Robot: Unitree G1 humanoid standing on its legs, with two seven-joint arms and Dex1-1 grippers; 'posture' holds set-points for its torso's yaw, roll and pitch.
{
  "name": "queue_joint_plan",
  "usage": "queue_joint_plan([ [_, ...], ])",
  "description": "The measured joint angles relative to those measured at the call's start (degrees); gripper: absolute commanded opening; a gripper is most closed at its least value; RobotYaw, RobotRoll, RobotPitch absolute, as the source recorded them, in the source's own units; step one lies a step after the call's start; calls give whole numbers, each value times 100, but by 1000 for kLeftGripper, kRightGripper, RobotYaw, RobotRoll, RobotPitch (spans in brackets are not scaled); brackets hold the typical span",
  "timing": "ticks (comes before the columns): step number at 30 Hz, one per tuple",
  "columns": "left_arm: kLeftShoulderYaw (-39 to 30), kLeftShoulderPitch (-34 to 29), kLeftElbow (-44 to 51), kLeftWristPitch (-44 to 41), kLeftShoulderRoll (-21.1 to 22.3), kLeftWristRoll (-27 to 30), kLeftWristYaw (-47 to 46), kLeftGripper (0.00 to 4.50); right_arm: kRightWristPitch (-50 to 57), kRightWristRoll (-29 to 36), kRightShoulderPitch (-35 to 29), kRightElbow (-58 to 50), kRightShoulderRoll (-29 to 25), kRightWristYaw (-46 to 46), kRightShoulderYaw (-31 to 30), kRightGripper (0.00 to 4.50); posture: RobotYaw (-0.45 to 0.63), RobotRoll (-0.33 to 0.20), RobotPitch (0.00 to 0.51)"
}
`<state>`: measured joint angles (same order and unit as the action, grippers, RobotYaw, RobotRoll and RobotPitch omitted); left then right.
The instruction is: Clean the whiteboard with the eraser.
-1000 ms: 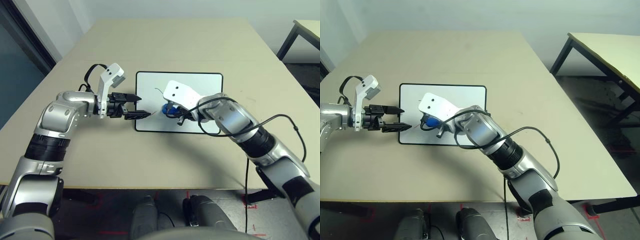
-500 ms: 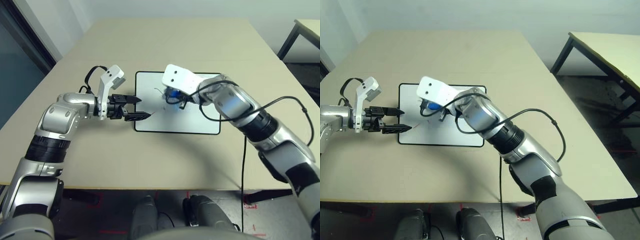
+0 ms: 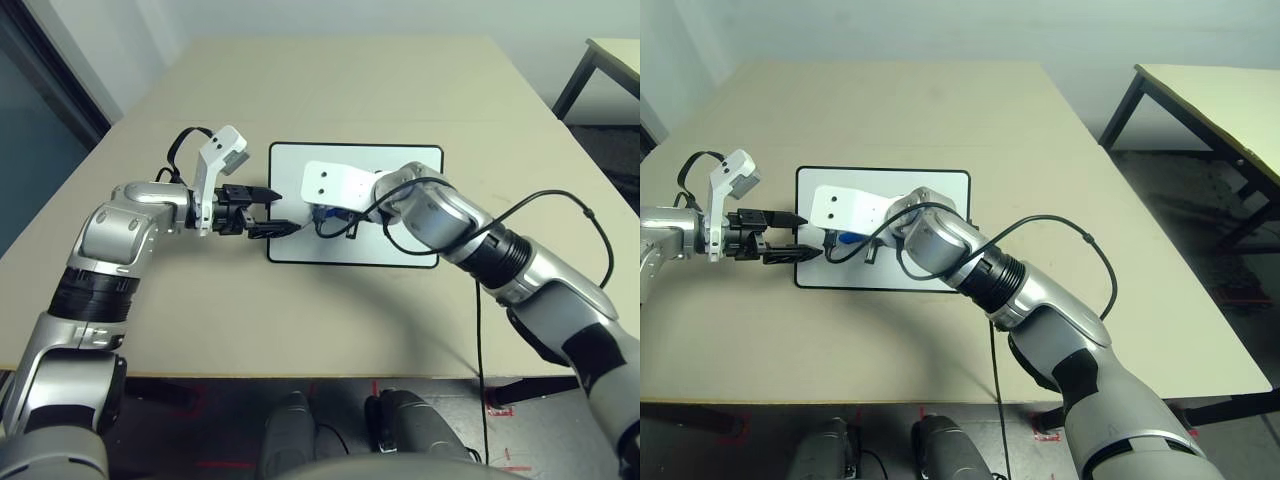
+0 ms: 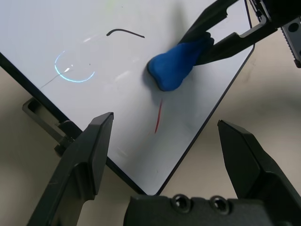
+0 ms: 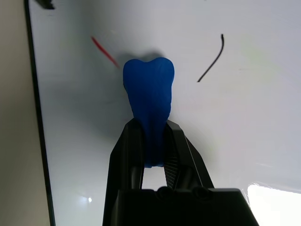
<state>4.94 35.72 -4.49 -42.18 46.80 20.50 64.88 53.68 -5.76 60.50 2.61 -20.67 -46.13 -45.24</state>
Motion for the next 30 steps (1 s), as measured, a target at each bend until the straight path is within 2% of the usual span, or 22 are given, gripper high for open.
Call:
queue_joint_plan([
  [3, 0, -1, 14, -23, 10, 4, -16, 4500, 52, -61, -175, -189, -66, -147, -115, 566, -72, 0, 92],
  [11, 0, -1, 55, -88, 10, 11, -39, 4500, 23, -251, -133, -119, -57, -338, -104, 566, -77, 0, 89],
  [15, -1, 5, 61, -95, -3, 14, -67, 4500, -346, -306, 108, 565, 372, -12, 271, 565, -80, 0, 86],
  [19, -1, 7, 65, -95, -8, 14, -72, 4500, -532, -440, 322, 885, 387, 200, 578, 565, -80, 0, 84],
  [26, -1, 54, 64, -98, -1, 14, -77, 4500, 57, -544, -115, -214, -98, -490, 110, 565, -80, 0, 79],
  [30, -1, 109, 50, -95, -1, 11, -72, 4500, 240, -576, -121, -350, -99, -633, 14, 564, -82, 0, 73],
])
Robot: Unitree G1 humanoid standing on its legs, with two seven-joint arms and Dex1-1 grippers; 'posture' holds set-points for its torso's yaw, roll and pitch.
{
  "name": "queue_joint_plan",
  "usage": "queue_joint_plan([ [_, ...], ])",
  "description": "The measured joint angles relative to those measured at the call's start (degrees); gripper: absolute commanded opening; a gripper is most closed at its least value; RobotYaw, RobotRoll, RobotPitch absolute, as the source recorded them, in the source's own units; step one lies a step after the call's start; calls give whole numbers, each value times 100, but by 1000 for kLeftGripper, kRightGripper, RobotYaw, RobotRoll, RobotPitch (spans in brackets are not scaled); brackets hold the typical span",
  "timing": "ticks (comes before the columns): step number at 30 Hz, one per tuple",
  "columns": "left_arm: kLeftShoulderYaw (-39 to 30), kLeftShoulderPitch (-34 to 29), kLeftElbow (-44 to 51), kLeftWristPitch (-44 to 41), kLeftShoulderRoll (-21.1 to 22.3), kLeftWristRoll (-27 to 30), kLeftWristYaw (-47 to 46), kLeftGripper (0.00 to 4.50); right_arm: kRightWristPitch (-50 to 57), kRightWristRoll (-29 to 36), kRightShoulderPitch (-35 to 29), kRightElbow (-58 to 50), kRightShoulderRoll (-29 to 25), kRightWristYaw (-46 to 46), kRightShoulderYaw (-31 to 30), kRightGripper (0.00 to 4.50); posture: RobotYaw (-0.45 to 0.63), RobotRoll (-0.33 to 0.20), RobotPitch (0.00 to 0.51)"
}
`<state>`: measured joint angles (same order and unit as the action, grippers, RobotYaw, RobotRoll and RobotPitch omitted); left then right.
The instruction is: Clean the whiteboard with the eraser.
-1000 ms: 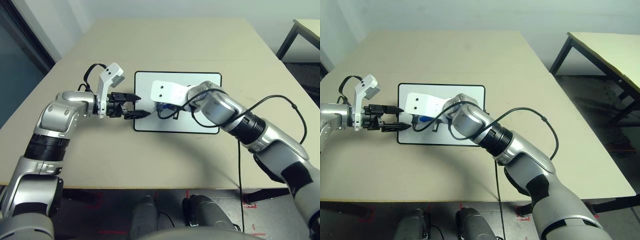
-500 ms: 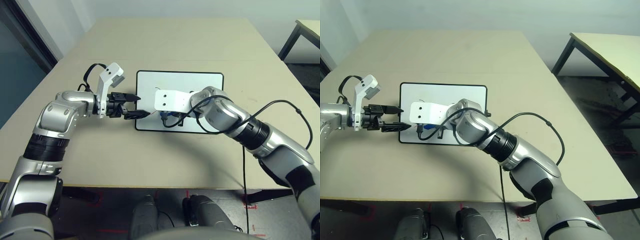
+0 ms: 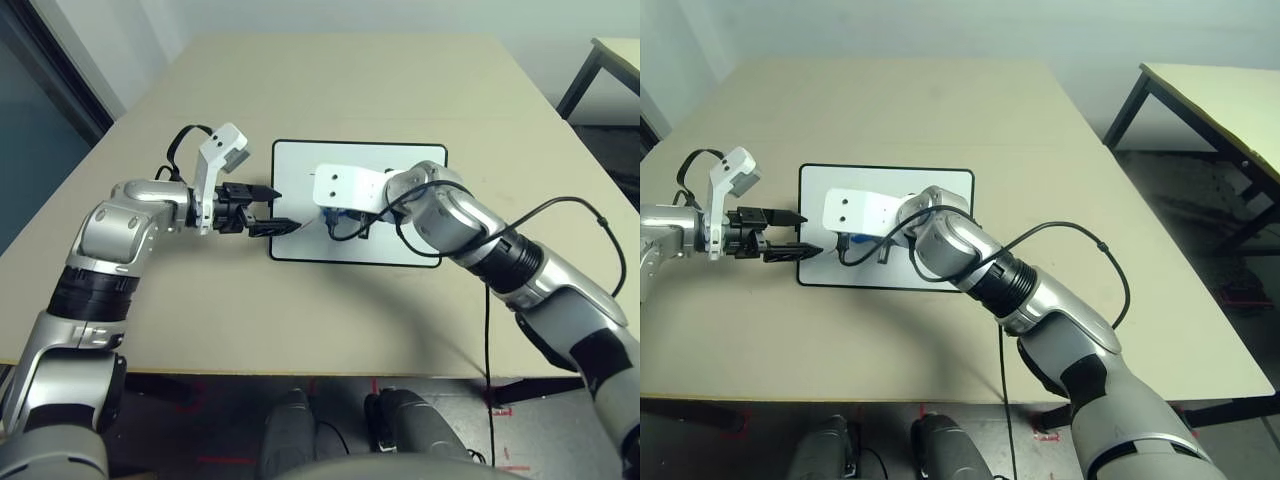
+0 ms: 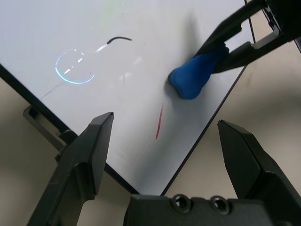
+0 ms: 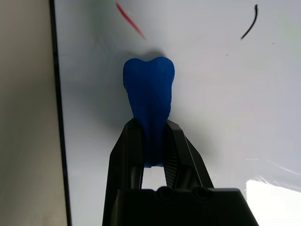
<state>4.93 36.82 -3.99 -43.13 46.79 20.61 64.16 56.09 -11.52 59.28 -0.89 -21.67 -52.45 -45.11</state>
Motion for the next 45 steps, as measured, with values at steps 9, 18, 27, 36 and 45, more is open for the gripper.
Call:
queue_joint_plan([
  [9, 1, 59, -65, 47, -6, -9, 7, 4500, -715, -73, 687, 1391, 614, 666, 581, 564, -81, 0, 65],
  [18, 1, 60, -85, 77, 5, -13, 10, 4500, -264, -196, 291, 310, 12, -116, 64, 564, -81, 0, 62],
  [27, 0, 123, -278, 171, 5, -34, 28, 4500, -666, -239, 618, 1263, 635, 260, 322, 564, -78, 0, 60],
  [36, -12, 150, -314, 209, 44, -34, 25, 4500, -1128, -323, 797, 1795, 812, 501, 706, 564, -71, 0, 62],
  [45, -89, 225, -640, 333, 118, -60, -14, 4500, -887, -440, 600, 1448, 715, 195, 434, 563, -73, 0, 56],
])
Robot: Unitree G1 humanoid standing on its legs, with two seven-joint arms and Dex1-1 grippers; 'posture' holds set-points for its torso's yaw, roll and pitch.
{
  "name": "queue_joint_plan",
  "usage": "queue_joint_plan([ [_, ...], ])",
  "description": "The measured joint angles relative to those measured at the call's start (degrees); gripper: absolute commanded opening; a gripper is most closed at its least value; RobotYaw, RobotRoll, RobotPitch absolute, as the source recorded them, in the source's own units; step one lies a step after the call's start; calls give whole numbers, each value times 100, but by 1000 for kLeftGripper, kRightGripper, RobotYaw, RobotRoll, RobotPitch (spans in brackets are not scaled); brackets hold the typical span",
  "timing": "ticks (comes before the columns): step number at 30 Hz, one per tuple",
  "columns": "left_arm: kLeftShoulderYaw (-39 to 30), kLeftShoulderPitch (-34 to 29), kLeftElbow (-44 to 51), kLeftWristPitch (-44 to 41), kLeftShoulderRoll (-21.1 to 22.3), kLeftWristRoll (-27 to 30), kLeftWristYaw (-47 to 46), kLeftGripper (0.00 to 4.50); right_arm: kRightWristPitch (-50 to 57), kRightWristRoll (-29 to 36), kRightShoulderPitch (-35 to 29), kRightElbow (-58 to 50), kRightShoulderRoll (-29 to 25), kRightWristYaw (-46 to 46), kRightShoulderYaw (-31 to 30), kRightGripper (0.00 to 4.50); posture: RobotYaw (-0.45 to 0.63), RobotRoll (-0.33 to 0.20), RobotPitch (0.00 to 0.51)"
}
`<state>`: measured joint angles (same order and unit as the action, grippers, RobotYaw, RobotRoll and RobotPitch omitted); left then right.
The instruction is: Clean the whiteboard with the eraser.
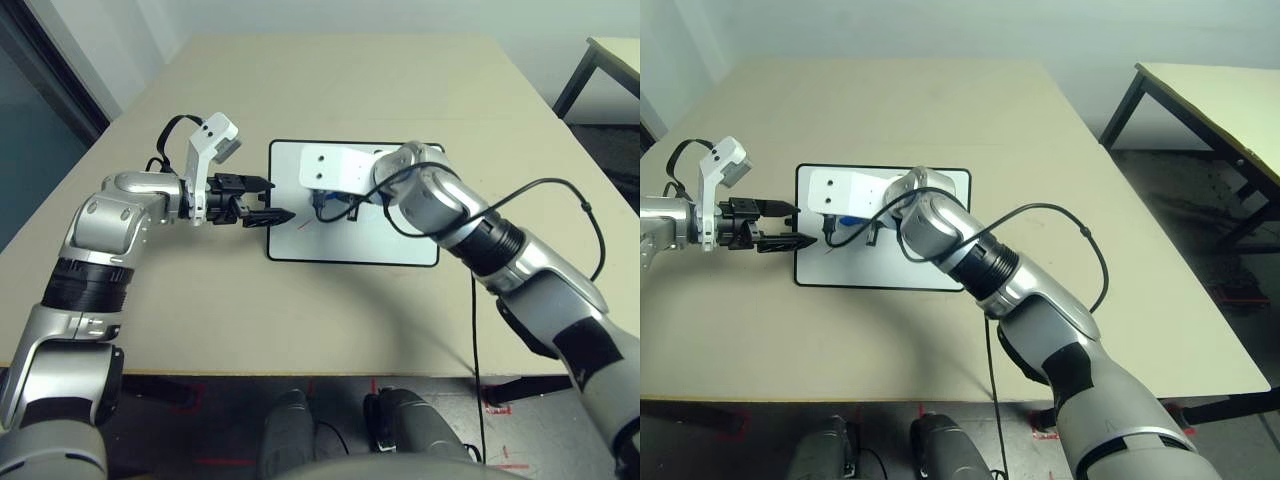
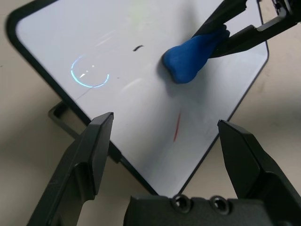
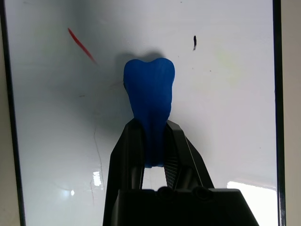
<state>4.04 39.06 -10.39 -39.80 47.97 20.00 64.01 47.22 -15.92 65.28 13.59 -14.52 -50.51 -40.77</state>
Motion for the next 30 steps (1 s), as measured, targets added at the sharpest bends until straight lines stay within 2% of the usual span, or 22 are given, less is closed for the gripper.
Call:
queue_joint_plan([
  [3, -43, 53, -98, 73, 32, -34, 6, 4500, -356, 2, 388, 765, 335, 424, 375, 563, -68, 0, 56],
  [7, -62, 53, -168, 95, 88, -55, 8, 4500, -489, -5, 440, 1010, 390, 514, 520, 563, -61, 0, 58],
  [14, -91, 33, -168, 100, 138, -50, 18, 4500, 198, -70, -264, -383, 57, -205, -2, 563, -60, 0, 61],
  [17, -94, -21, -119, 94, 141, -43, 8, 4500, 281, -83, -267, -472, 64, -231, -64, 563, -61, 0, 61],
  [25, -96, -42, -72, 59, 131, -23, -2, 4500, -643, -77, 669, 1370, 745, 762, 683, 563, -58, 0, 59],
  [30, -96, -46, -58, 30, 128, -15, -3, 4500, -685, -102, 603, 1378, 707, 566, 691, 563, -58, 0, 58],
])
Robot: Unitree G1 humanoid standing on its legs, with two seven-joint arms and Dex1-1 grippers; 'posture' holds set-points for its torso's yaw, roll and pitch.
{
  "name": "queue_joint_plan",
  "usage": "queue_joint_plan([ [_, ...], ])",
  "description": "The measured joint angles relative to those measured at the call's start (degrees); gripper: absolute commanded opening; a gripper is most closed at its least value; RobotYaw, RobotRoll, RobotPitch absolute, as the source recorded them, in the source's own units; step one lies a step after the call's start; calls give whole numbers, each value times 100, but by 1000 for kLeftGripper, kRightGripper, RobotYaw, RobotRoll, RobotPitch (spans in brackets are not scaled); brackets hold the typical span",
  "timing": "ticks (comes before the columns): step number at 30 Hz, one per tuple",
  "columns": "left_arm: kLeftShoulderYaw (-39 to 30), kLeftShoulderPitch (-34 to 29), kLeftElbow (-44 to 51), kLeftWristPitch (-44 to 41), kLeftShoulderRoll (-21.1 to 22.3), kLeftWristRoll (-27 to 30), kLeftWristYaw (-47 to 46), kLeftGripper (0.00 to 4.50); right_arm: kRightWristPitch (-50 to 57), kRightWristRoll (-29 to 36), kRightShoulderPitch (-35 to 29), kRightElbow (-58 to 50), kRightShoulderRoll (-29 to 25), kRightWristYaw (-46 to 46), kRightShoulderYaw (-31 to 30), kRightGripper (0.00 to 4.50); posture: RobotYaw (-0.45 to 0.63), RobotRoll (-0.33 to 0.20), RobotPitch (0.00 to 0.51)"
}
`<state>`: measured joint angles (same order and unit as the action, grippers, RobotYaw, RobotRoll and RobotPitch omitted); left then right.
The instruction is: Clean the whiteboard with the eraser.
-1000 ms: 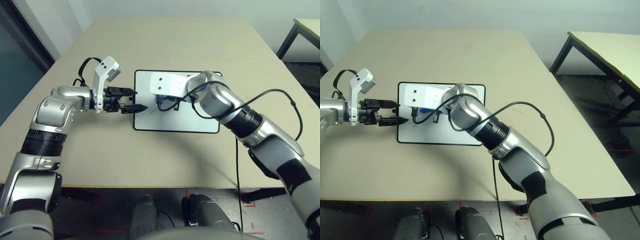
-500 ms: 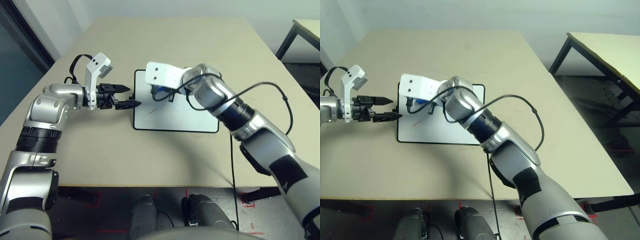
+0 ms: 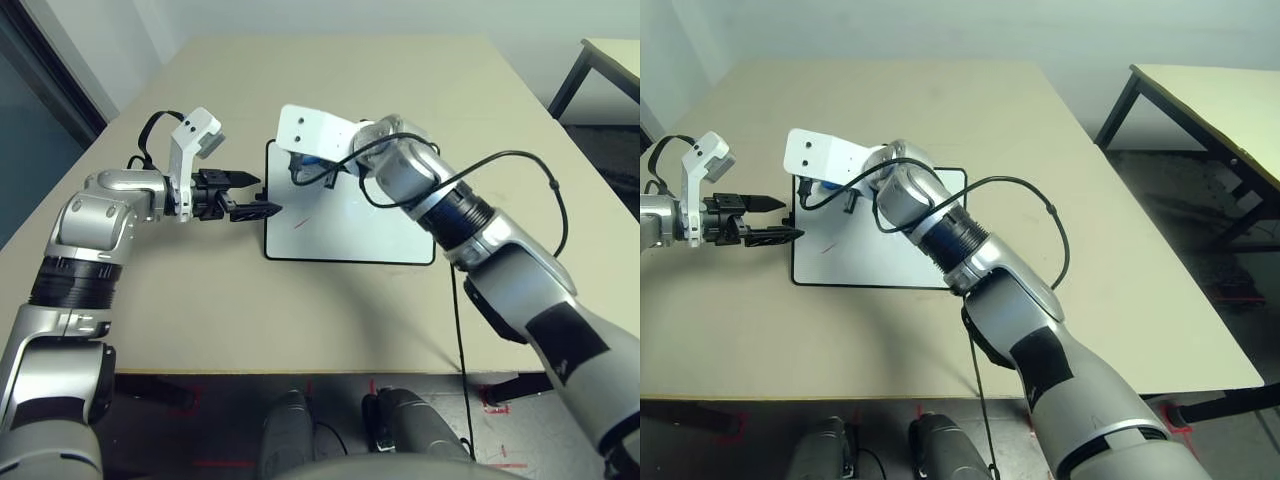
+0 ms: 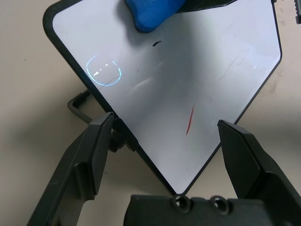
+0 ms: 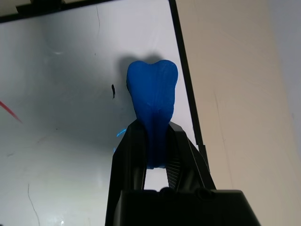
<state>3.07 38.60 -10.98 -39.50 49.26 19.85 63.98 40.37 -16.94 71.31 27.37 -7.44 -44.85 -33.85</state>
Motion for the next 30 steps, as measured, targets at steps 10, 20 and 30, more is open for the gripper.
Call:
queue_joint_plan([
  [10, -3, -29, 58, -18, -12, 16, 0, 4500, 688, -222, -492, -1255, -442, -826, -765, 563, -69, 0, 49],
  [20, 3, -24, 63, -20, -60, 14, -13, 4500, -90, -254, 156, 207, -15, -340, -401, 563, -56, 0, 45],
  [30, -24, -114, 183, -92, -40, 59, -50, 4500, 458, -507, -768, -1237, -475, -1071, -936, 563, -63, 0, 55],
])
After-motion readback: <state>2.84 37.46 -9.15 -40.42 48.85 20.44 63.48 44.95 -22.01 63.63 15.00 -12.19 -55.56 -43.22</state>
